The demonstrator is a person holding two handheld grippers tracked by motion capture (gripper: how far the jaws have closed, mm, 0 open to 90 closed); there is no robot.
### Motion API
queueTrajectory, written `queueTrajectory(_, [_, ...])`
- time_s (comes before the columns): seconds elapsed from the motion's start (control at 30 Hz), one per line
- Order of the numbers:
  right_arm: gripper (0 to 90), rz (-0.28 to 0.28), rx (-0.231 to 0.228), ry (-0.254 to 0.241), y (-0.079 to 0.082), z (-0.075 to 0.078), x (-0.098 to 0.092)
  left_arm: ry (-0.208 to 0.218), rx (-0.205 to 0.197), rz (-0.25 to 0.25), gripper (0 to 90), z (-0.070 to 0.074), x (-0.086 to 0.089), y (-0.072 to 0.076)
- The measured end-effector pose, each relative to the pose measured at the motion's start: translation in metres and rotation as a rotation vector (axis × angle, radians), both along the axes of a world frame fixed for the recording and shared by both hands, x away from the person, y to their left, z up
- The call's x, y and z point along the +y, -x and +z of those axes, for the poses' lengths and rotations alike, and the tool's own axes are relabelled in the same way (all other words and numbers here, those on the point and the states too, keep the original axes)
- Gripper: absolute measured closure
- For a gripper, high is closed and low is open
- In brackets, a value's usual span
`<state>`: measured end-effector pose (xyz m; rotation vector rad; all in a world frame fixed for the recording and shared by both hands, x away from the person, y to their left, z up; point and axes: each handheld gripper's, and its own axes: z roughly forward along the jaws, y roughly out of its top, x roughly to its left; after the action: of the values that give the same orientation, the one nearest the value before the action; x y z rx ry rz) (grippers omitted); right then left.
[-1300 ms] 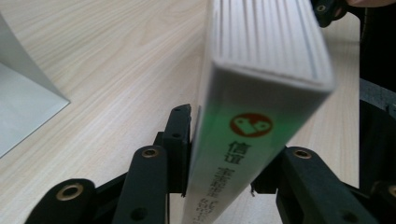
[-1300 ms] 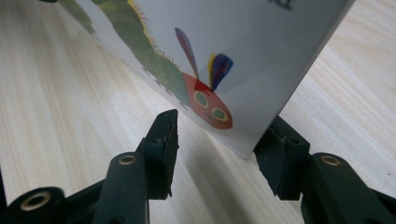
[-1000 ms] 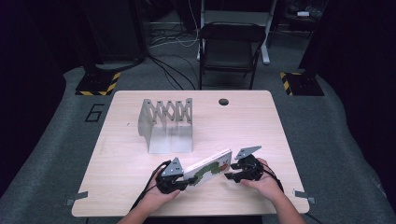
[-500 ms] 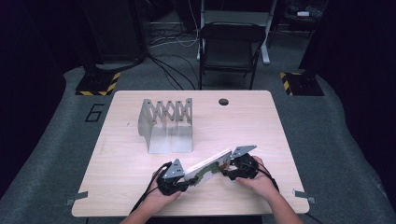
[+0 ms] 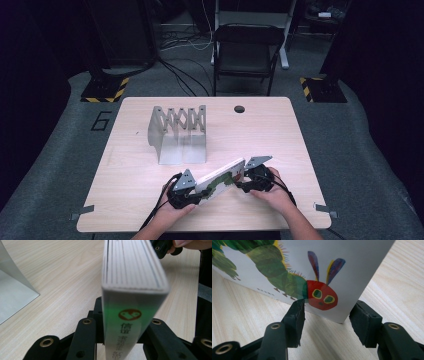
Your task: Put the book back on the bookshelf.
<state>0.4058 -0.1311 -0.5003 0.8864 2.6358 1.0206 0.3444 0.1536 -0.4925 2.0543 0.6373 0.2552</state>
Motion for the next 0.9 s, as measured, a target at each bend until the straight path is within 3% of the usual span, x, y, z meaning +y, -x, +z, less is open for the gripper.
queueTrajectory(0.1, [46.3,-0.015,-0.004,-0.007,0.000,0.000,0.002,0.003,0.011,-0.004,73.1,0.000,0.001,0.001])
queueTrajectory(0.37, [46.0,-0.007,0.005,-0.016,-0.001,-0.001,0.003,-0.017,-0.009,-0.009,74.7,0.001,0.000,0.006])
queueTrajectory(0.57, [45.8,-0.004,0.018,-0.027,-0.001,-0.002,0.004,-0.030,0.006,-0.010,75.0,0.003,0.001,0.009])
queueTrajectory(0.63, [46.2,-0.017,0.022,-0.037,0.001,-0.002,0.005,-0.031,-0.001,-0.009,75.1,0.004,0.001,0.010])
queueTrajectory(0.7, [46.3,0.009,0.019,-0.030,-0.001,-0.002,0.003,-0.038,-0.021,-0.005,75.2,0.005,0.000,0.010])
queueTrajectory(0.8, [46.6,-0.018,0.038,-0.047,0.001,-0.002,0.003,-0.040,-0.008,-0.014,75.2,0.007,0.000,0.010])
queueTrajectory(0.9, [46.8,-0.005,0.025,-0.038,0.000,-0.002,0.002,-0.033,-0.008,-0.008,75.2,0.006,-0.001,0.009])
